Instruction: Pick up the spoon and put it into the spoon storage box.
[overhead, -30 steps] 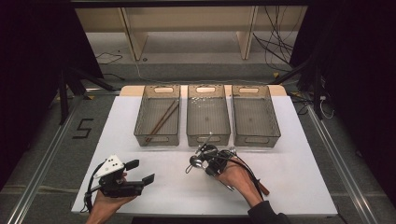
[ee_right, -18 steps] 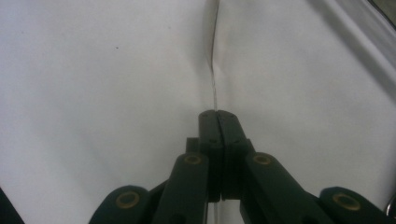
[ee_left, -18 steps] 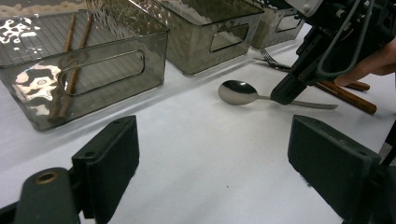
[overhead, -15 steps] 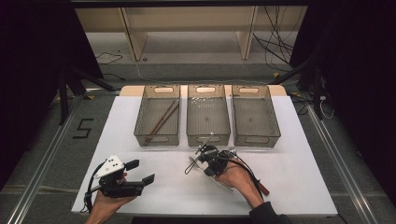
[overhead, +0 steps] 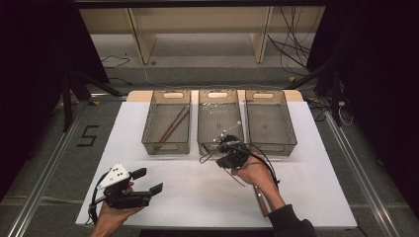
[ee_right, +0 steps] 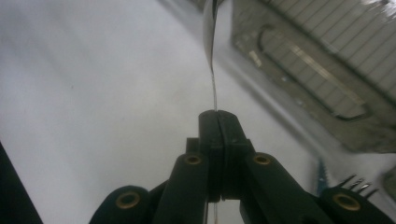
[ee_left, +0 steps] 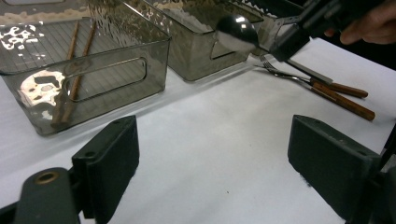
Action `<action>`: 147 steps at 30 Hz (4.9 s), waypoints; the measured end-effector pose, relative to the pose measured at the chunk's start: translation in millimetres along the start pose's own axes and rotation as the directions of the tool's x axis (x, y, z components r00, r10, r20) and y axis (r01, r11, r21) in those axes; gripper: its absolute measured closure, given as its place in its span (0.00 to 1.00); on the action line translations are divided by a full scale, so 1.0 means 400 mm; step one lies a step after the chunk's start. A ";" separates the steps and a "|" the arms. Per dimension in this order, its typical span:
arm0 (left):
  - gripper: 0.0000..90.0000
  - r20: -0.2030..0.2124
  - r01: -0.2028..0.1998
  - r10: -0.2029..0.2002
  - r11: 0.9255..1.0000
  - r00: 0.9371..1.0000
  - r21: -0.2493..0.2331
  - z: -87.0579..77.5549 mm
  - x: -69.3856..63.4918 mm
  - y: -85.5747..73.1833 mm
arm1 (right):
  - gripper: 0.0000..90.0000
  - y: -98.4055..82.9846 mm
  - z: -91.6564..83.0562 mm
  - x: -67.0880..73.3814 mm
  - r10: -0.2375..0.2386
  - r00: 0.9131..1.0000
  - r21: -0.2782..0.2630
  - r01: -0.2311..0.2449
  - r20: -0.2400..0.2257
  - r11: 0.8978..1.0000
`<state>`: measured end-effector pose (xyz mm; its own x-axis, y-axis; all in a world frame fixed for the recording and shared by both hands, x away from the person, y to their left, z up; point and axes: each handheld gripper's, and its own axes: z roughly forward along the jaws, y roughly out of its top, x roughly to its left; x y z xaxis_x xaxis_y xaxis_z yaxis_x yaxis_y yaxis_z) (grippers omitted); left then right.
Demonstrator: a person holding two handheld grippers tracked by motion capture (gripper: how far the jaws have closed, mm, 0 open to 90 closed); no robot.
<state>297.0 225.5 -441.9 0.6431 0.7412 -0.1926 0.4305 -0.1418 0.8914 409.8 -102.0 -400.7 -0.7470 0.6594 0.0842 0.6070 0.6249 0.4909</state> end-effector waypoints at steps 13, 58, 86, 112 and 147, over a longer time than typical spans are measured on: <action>0.18 -0.002 0.005 -0.005 1.000 1.000 -0.010 0.003 0.003 -0.001 | 1.00 0.080 -0.050 -0.063 0.045 0.999 -0.102 -0.043 0.019 0.994; 0.18 -0.004 0.011 -0.011 0.999 1.000 -0.032 0.002 0.007 0.000 | 1.00 0.268 0.013 -0.213 0.291 0.956 -0.202 -0.277 0.044 0.939; 0.18 -0.002 0.005 -0.005 1.000 1.000 -0.029 0.001 0.006 0.000 | 1.00 0.258 0.075 -0.215 0.333 0.941 -0.197 -0.314 0.067 0.929; 0.18 0.001 0.002 -0.002 1.000 1.000 -0.021 0.002 0.005 0.001 | 0.70 0.244 0.077 -0.212 0.318 0.948 -0.179 -0.313 -0.005 0.933; 0.18 0.000 0.004 -0.004 1.000 1.000 -0.019 0.003 0.005 0.000 | 0.35 0.105 -0.115 -0.117 0.136 0.991 -0.257 -0.131 0.003 0.958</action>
<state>299.3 226.2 -442.8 0.6412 0.7417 -0.1966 0.4209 -0.1258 0.8983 457.6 -125.7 -344.3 -0.6567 0.7396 0.1474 0.6093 0.4051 0.6816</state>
